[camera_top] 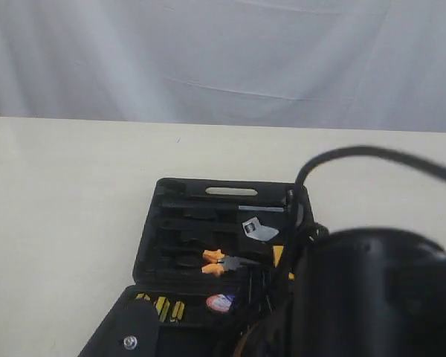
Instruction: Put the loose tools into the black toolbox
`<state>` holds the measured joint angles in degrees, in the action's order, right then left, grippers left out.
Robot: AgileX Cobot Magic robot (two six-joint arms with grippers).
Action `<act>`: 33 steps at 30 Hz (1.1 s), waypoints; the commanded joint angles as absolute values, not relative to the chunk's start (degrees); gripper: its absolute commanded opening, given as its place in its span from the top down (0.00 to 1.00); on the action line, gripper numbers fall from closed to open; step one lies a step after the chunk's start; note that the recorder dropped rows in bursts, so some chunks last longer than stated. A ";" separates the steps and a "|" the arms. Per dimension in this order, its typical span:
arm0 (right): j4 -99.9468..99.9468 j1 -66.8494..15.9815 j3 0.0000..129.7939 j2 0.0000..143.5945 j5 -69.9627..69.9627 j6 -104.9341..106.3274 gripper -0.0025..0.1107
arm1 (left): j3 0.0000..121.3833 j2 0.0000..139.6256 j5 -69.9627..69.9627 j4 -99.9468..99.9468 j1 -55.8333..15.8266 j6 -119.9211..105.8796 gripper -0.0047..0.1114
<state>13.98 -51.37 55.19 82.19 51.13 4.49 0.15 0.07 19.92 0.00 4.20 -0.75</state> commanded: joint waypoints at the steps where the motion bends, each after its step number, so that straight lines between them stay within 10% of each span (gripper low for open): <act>1: 14.36 -51.48 62.80 80.59 59.56 5.72 0.98 | 0.00 0.00 19.62 0.00 3.93 -0.41 0.96; 33: 5.21 -8.09 78.98 123.71 31.90 37.74 0.98 | 0.00 0.00 19.62 0.00 3.93 -0.41 0.96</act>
